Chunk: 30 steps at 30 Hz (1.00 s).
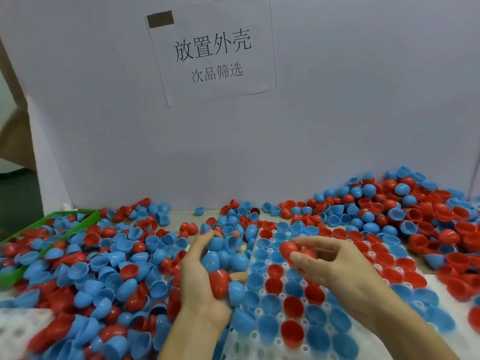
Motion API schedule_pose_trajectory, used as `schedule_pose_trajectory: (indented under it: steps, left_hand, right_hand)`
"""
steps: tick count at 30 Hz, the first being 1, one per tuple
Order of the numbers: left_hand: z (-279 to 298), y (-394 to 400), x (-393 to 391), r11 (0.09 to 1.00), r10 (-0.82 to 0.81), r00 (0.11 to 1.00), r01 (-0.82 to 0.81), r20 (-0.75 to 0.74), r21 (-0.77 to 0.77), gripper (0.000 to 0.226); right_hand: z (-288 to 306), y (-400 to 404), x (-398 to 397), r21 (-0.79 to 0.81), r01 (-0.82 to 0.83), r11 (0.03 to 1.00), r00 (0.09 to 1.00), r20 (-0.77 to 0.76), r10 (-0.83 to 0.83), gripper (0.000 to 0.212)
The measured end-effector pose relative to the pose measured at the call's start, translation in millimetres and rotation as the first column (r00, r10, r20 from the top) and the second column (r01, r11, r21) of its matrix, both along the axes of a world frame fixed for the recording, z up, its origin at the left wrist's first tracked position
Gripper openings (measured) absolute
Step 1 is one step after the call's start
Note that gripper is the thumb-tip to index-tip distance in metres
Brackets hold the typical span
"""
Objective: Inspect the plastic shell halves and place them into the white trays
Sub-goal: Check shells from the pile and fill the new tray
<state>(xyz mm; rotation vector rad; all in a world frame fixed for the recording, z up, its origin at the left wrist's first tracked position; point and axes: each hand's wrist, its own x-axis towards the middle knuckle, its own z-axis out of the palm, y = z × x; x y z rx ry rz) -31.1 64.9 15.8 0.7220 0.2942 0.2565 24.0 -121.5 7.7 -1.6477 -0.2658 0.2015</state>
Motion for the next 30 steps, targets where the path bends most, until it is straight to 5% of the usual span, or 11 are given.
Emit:
schedule_pose_trajectory:
  steps: [7,13,18,26,30]
  left_hand:
    - [-6,-1,2,0.997,-0.014,0.994,0.023,0.11,-0.078,0.014]
    - [-8,3,3,0.998,0.009,0.995,-0.002,0.1,-0.07,0.031]
    - [-10,6,1,0.998,-0.019,0.997,0.024,0.075,-0.063,0.027]
    - [-9,1,-3,0.998,-0.04,0.996,0.044,0.082,-0.044,0.017]
    - [-7,-4,-4,0.998,-0.051,0.994,0.056,0.094,-0.043,0.014]
  right_hand:
    - [3,45,-27,-0.181,-0.018,0.983,0.968,0.245,0.062,0.028]
    - [12,38,-32,-0.127,-0.212,0.969,0.958,0.17,0.232,0.024]
    - [7,35,-26,-0.027,-0.181,0.983,0.98,0.073,0.183,0.019]
    - [7,35,-26,-0.054,-0.137,0.989,0.988,0.059,0.14,0.053]
    - [11,35,-29,-0.121,-0.146,0.982,0.986,0.065,0.155,0.035]
